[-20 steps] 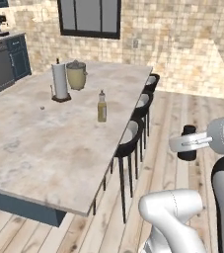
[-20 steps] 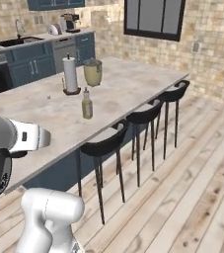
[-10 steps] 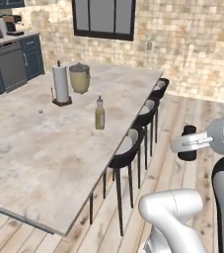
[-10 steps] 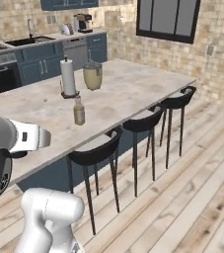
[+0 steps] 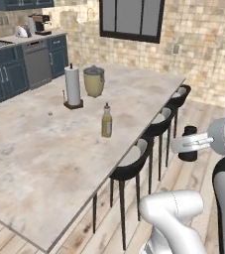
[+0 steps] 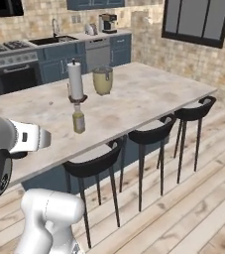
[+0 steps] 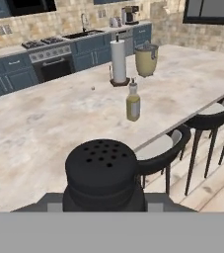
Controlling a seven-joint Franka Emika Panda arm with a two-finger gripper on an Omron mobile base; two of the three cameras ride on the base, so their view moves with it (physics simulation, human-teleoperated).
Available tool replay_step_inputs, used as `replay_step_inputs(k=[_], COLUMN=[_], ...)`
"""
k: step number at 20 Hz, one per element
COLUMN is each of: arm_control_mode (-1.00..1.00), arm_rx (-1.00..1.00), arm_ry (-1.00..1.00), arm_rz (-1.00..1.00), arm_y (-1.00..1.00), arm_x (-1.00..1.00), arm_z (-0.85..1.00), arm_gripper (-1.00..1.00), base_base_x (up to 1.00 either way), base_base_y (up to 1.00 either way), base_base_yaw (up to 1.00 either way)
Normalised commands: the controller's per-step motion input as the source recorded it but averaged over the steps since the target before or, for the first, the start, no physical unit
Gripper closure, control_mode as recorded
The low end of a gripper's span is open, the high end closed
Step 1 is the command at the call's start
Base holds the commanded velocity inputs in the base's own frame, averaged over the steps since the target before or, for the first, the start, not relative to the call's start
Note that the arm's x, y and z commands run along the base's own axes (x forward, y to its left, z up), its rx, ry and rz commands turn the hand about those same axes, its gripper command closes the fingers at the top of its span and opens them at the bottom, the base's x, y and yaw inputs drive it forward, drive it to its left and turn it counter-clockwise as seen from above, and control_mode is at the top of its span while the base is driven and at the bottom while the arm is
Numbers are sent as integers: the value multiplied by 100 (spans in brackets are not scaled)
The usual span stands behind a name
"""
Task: Move the oil and vinegar bottle and shaker from the cabinet to the dining counter.
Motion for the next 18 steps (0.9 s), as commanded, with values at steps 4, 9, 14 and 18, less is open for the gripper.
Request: replay_step_inputs(k=[4,9,14,18], arm_control_mode=[100,100,100,100], arm_rx=[0,0,0,0], arm_ry=[0,0,0,0], arm_rz=[0,0,0,0], arm_y=[0,0,0,0], arm_x=[0,0,0,0], arm_z=[0,0,0,0], arm_gripper=[100,100,100,100], base_base_x=[25,27,26,29], base_base_y=[-57,-54,-56,-53], base_base_yaw=[27,26,23,24])
